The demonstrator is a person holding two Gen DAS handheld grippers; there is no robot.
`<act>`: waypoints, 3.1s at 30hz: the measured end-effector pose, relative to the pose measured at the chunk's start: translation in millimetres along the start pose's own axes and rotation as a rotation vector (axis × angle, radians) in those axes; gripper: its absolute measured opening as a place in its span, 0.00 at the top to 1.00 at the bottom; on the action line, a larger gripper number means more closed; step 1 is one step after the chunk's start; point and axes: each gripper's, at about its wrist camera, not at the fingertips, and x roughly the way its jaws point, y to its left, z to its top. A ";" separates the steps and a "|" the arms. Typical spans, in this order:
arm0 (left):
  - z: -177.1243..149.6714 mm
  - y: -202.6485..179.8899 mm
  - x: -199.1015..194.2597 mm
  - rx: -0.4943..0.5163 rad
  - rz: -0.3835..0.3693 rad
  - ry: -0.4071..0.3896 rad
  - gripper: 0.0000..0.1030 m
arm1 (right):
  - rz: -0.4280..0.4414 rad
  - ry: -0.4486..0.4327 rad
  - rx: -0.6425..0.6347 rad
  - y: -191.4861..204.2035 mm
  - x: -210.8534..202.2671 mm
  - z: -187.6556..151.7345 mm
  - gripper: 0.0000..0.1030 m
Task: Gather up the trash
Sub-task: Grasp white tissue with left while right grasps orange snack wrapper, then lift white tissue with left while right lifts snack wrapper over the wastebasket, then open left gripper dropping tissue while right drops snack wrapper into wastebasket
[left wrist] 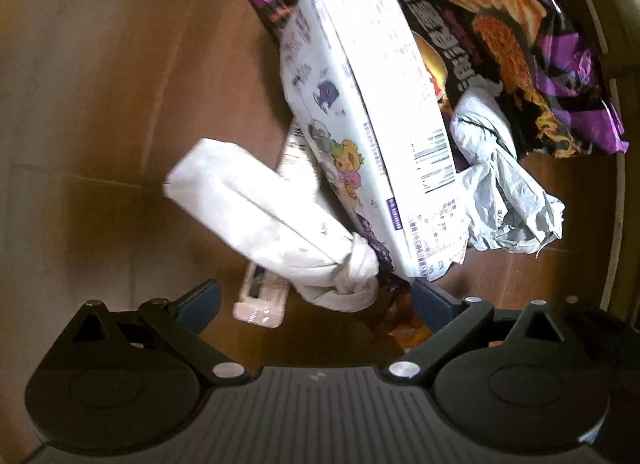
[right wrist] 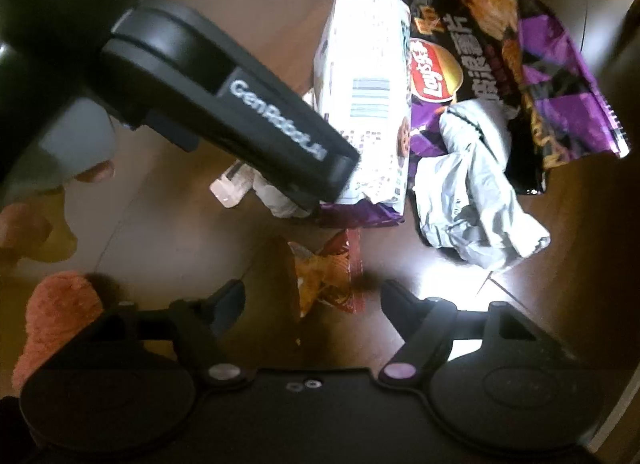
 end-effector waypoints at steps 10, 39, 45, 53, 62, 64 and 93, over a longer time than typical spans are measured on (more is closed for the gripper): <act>-2.3 -0.7 11.1 -0.034 -0.035 0.004 0.37 | -0.044 -0.014 -0.001 -0.6 23.4 -1.5 0.54; -35.3 -13.4 -192.4 -0.086 -0.071 -0.105 0.77 | -0.113 -0.142 0.132 -10.9 -167.3 29.1 0.70; -40.2 -35.4 -295.7 -0.036 -0.074 -0.152 0.77 | -0.122 -0.209 0.157 -2.7 -267.5 42.6 0.70; -39.2 -64.5 -437.9 0.010 -0.089 -0.241 0.77 | -0.121 -0.320 0.199 10.8 -408.5 56.8 0.70; -16.3 -100.6 -586.2 0.049 -0.148 -0.330 0.77 | -0.097 -0.480 0.237 22.2 -557.0 76.3 0.70; -8.5 -110.7 -617.6 0.070 -0.159 -0.366 0.77 | -0.106 -0.517 0.225 22.7 -584.8 81.0 0.70; 135.8 -253.9 -802.8 0.302 -0.203 -0.686 0.77 | -0.377 -0.789 0.121 -56.2 -762.0 187.9 0.70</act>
